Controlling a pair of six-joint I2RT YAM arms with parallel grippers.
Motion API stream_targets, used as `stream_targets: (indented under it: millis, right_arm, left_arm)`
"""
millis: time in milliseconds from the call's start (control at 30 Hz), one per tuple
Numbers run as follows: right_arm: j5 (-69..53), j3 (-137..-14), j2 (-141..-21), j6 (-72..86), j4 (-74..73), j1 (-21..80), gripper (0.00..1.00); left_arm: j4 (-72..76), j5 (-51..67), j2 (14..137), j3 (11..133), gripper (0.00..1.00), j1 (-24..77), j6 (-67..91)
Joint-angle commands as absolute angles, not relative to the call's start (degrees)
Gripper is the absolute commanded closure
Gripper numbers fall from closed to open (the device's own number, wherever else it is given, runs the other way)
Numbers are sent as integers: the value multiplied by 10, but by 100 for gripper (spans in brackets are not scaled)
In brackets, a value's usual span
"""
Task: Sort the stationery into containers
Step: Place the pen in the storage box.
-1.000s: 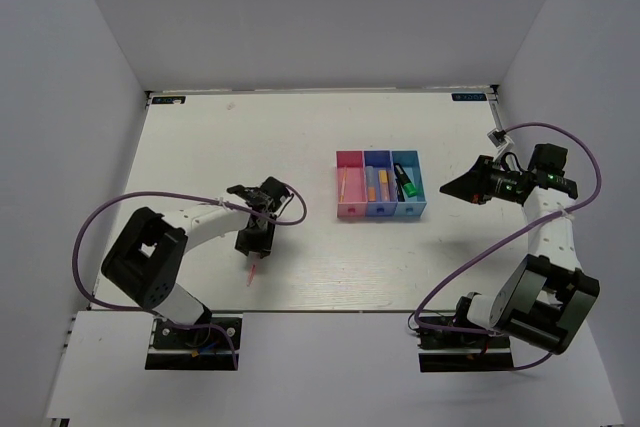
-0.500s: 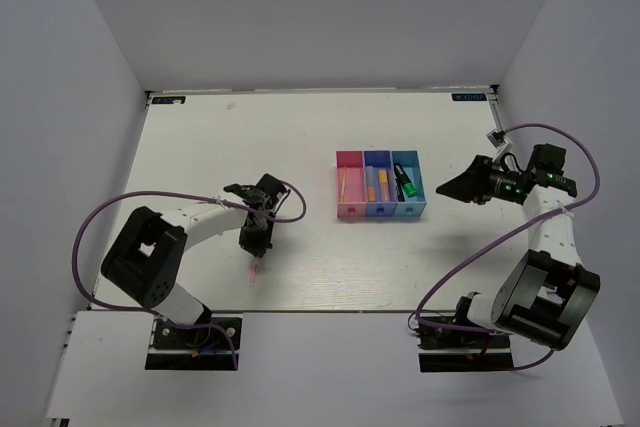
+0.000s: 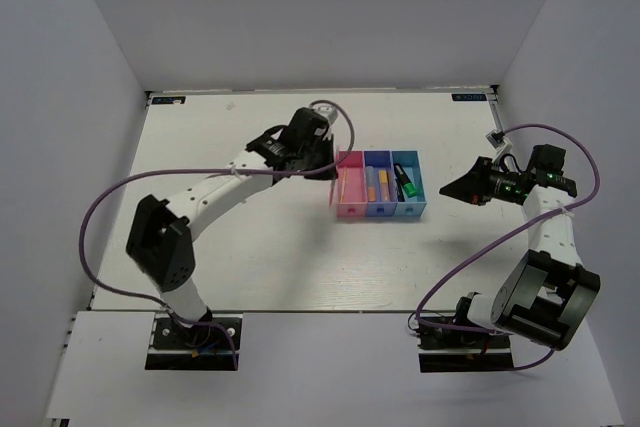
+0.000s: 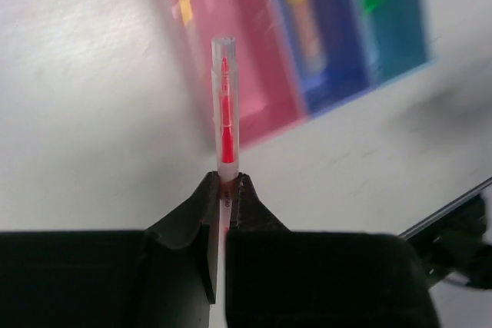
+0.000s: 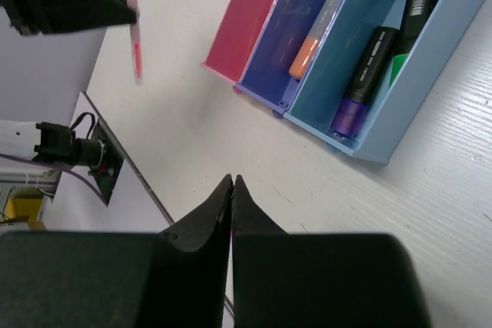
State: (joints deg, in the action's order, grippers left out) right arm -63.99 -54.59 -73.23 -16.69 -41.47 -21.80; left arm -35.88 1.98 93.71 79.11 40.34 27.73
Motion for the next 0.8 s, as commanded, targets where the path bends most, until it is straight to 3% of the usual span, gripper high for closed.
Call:
stream_targets:
  millis: [0, 200, 367, 400, 433, 467, 567, 633, 667, 733, 767]
  right_arm:
    - [-638, -554, -722, -168, -416, -222, 100]
    - [-641, -554, -722, -168, -415, -223, 100]
    - [-647, -554, -722, -173, -419, -224, 97]
    - [-648, -554, -722, -172, -419, -226, 93]
    - [-650, -554, -722, -174, -418, -225, 86]
    - [-651, -554, -723, -173, -420, -225, 64]
    - [-652, -555, -724, -177, -425, -226, 33]
    - [-650, -557, -721, -178, -425, -225, 25]
    - [-649, -556, -721, -176, -425, -224, 14]
    - [-642, -555, -715, -173, -421, -225, 10]
    - [-629, -555, -712, -170, -421, -224, 10]
  left_arm:
    - [-309, 33, 1016, 859, 100, 410, 309]
    - [-315, 3, 1134, 1012, 94, 419, 311]
    - [-319, -29, 1181, 1038, 76, 419, 308]
    - [-316, -31, 1184, 1037, 68, 418, 310]
    - [-310, -33, 1187, 1037, 52, 419, 310]
    - [-309, -33, 1189, 1036, 44, 420, 311]
    - [-308, -29, 1187, 1036, 32, 422, 309]
    - [-307, -30, 1169, 1034, 29, 426, 304]
    - [-305, -30, 1153, 1033, 29, 431, 296]
    - [-300, -28, 1109, 1022, 32, 439, 289]
    - [-298, -32, 1096, 1018, 68, 447, 270]
